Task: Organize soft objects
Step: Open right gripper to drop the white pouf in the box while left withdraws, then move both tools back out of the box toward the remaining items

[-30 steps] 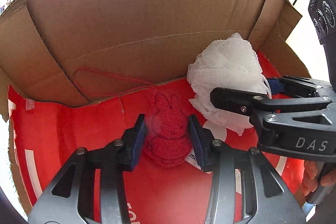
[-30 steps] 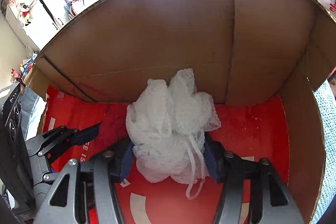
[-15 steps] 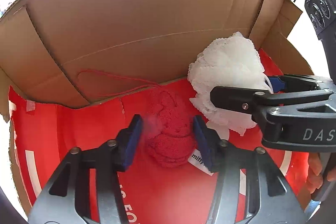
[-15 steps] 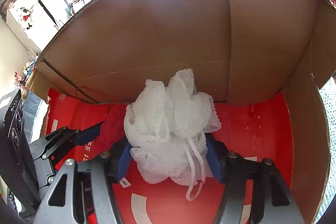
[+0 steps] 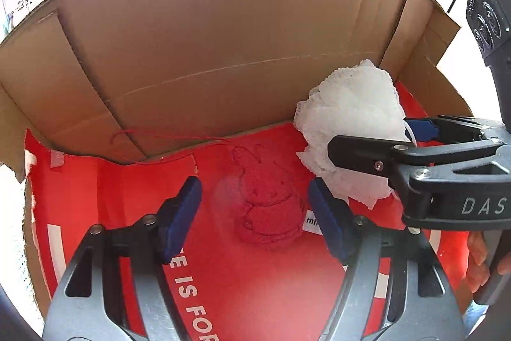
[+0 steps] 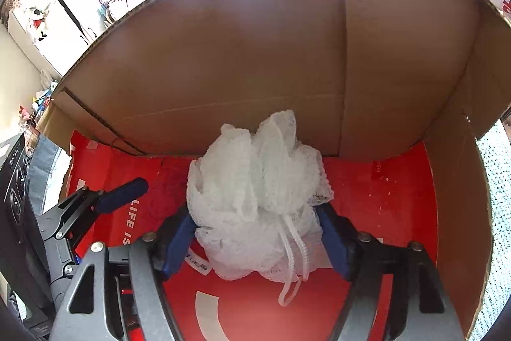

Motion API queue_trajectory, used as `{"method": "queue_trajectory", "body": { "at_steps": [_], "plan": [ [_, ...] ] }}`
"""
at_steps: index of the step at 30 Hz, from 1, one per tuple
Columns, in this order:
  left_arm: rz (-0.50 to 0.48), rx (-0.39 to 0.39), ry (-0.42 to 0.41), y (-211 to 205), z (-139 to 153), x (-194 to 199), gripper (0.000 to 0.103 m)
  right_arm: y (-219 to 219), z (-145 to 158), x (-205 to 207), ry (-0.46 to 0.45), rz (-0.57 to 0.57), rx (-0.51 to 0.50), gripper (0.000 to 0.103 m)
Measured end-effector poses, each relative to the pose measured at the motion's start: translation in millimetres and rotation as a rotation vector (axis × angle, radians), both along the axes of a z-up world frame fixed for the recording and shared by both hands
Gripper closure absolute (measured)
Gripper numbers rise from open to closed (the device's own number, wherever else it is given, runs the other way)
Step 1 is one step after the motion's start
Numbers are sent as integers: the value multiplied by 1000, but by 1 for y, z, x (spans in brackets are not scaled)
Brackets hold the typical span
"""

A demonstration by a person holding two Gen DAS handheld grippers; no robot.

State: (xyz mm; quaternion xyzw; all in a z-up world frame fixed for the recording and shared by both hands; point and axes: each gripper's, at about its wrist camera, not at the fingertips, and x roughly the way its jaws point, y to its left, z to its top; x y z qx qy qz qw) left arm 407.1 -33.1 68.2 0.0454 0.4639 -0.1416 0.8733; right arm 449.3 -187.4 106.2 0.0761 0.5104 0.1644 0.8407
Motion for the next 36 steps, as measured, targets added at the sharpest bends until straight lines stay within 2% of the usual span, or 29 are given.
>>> {"method": "queue_trajectory", "body": {
  "at_steps": [7,12,19,21,27,30,32,36],
  "plan": [
    [11,-22,-18,13,13,-4,28,0,17,-4,-15,-11,4,22],
    [20,-57,-44,21,32,-19,19,0,32,-18,-55,-17,8,15],
    [33,-79,-112,43,59,-57,17,0,67,-46,-137,-21,17,9],
    [43,-86,-140,41,57,-70,12,1,76,-58,-168,-16,17,6],
    [64,-106,-267,55,95,-106,12,-1,103,-106,-294,-11,-6,2],
    [69,-115,-342,62,112,-129,6,-6,121,-134,-367,-12,-21,0],
    [73,-111,-384,53,123,-133,6,-9,129,-153,-409,-11,-24,0],
    [75,-117,-456,56,134,-165,6,-17,142,-192,-501,-10,-42,0]
  ]
}}
